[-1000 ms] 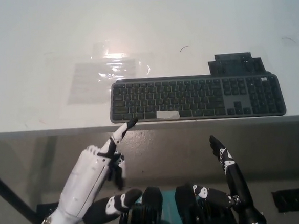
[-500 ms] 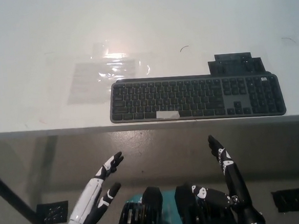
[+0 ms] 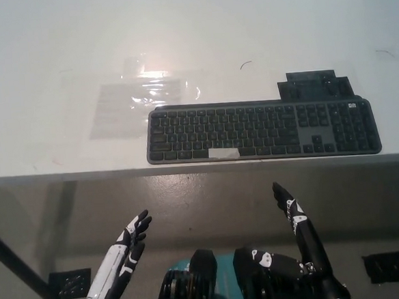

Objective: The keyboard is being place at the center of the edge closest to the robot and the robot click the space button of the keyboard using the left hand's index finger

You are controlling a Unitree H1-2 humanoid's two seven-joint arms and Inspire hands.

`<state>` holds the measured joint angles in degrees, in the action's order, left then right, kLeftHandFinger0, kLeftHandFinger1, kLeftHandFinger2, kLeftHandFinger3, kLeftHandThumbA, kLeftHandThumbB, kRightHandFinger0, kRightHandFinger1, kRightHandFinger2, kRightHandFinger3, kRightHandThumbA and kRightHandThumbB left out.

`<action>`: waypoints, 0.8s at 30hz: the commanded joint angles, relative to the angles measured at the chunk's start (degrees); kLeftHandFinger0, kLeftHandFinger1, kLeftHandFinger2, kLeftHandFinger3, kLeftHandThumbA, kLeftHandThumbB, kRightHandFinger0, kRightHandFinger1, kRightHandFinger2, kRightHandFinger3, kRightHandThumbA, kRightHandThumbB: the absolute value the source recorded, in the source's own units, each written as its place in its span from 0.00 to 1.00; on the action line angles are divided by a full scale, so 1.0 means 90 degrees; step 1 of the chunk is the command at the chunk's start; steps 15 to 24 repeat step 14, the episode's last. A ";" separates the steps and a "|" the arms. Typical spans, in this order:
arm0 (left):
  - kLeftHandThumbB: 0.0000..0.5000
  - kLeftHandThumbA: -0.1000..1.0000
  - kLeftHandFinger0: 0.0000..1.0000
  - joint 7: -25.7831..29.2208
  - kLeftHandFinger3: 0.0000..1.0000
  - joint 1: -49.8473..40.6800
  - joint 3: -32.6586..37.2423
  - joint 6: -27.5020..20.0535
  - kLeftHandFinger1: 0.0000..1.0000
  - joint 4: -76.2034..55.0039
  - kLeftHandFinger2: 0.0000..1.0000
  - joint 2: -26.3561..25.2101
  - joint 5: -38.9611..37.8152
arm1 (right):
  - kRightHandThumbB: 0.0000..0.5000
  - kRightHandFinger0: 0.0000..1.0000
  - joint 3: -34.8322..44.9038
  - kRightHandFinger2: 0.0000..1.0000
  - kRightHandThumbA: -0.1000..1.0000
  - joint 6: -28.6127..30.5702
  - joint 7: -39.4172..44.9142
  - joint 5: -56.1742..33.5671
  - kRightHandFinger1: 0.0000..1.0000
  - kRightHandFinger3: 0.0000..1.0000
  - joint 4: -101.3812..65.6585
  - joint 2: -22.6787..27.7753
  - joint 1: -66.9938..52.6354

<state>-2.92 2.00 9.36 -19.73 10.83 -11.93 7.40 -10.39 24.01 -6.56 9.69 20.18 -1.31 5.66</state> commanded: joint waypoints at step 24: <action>0.70 1.00 1.00 -0.0179 1.00 0.0013 -0.0072 0.0066 1.00 -0.0309 1.00 -0.0012 0.0060 | 0.75 1.00 -0.0106 1.00 1.00 0.0324 -0.0144 0.0068 1.00 1.00 -0.0183 0.0025 0.0056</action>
